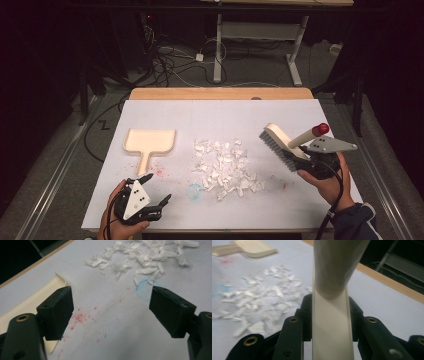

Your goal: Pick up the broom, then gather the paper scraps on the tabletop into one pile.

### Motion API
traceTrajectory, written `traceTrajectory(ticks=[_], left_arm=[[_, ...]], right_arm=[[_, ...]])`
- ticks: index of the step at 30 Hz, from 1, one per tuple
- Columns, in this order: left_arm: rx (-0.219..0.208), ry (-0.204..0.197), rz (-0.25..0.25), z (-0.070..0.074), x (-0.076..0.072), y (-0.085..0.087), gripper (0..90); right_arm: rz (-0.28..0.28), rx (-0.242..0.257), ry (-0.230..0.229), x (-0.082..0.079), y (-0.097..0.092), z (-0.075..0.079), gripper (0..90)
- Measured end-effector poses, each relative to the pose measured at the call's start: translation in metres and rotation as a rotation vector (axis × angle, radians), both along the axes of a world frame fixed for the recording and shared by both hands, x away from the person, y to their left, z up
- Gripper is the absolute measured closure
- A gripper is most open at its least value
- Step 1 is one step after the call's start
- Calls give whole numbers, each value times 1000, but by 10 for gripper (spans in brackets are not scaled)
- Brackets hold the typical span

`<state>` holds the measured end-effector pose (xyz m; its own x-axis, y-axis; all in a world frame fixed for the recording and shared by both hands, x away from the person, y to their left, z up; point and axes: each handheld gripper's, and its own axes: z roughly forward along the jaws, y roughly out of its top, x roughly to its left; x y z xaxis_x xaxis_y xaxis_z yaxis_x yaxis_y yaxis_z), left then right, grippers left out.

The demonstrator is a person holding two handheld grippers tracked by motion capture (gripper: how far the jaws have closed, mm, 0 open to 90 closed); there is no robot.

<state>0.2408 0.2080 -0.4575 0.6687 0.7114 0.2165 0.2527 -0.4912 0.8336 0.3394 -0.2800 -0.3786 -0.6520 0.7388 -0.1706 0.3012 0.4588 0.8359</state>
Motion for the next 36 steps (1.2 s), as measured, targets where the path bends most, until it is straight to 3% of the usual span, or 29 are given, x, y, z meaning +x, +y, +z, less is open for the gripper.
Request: traceTrajectory(ticks=[2, 3, 9, 14, 23, 30, 34, 36], left_arm=[[0, -9, 7, 0, 0, 2, 187], [8, -10, 12, -1, 1, 3, 187], [56, 19, 24, -7, 5, 3, 187], [55, 6, 27, -7, 6, 4, 187], [45, 24, 13, -9, 11, 1, 187], [40, 18, 0, -8, 11, -1, 187], [45, 29, -4, -9, 11, -4, 187], [44, 31, -2, -9, 10, -3, 187]], right_arm=[[-32, -25, 8, 4, -4, -3, 681], [-79, -61, 6, 9, -7, -8, 681], [-149, -93, 25, 21, -16, -18, 682], [-211, -163, 31, 29, -19, -28, 682], [-209, -173, 39, 45, -7, -37, 682], [-169, -215, 22, 67, 26, -44, 682], [-144, -290, -2, 78, 50, -48, 682], [-133, -301, -2, 84, 58, -50, 682]])
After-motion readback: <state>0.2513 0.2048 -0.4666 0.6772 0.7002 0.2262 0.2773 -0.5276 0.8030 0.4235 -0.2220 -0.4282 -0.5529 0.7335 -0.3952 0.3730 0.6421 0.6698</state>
